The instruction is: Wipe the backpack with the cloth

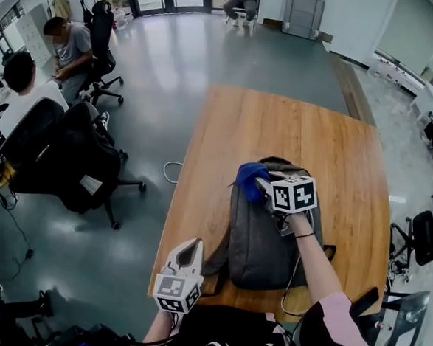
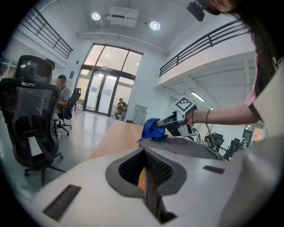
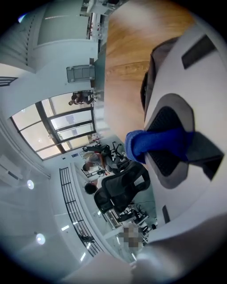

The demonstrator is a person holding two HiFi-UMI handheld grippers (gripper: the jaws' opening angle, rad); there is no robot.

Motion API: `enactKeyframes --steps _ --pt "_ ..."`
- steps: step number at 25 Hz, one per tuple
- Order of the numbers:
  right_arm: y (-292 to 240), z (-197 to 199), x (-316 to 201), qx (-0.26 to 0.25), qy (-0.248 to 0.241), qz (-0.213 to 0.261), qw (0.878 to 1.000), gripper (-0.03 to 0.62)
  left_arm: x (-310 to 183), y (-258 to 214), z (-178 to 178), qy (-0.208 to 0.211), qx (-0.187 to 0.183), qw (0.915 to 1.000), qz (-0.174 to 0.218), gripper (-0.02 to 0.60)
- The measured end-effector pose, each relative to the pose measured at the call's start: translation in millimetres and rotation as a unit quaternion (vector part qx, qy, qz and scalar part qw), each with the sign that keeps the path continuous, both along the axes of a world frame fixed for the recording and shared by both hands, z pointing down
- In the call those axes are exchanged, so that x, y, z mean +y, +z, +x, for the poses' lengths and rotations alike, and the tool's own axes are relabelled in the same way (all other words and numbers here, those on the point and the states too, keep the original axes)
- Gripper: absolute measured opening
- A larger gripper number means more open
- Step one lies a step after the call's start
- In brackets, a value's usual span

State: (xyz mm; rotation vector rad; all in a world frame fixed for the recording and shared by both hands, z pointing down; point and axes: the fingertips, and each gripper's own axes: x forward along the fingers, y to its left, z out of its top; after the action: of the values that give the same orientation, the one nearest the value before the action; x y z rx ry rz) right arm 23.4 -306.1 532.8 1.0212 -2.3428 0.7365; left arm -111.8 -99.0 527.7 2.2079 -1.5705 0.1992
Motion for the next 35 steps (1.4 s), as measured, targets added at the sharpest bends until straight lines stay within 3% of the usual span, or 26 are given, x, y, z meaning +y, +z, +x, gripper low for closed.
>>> enactKeyframes --steps 7,12,14,22,28,35 --pt "-2.0 111.6 -19.9 0.038 0.091 0.011 0.995 0.117 -3.8 0.0 16.1 0.026 -0.001 0.9997 -0.002 -0.002" --pt "-5.4 188.8 -14.6 0.003 0.168 0.002 0.986 0.117 -1.1 0.6 22.8 0.037 -0.007 0.9993 -0.005 -0.002" --pt "-2.2 216.1 -11.7 0.016 0.192 0.002 0.981 0.117 -2.2 0.6 20.3 0.035 -0.008 0.9993 -0.006 -0.002" --pt "27.4 286.4 10.4 0.056 0.253 -0.029 0.965 0.117 -7.8 2.6 17.3 0.035 -0.010 0.9993 -0.009 -0.002" --pt "-0.6 275.8 0.5 0.038 0.246 -0.002 0.969 0.117 -7.1 6.6 20.3 0.038 -0.006 0.9992 -0.012 -0.002" --pt "-57.5 170.7 -51.9 -0.001 0.157 0.053 0.986 0.117 -8.9 11.0 18.8 0.035 0.001 0.9993 -0.015 -0.002"
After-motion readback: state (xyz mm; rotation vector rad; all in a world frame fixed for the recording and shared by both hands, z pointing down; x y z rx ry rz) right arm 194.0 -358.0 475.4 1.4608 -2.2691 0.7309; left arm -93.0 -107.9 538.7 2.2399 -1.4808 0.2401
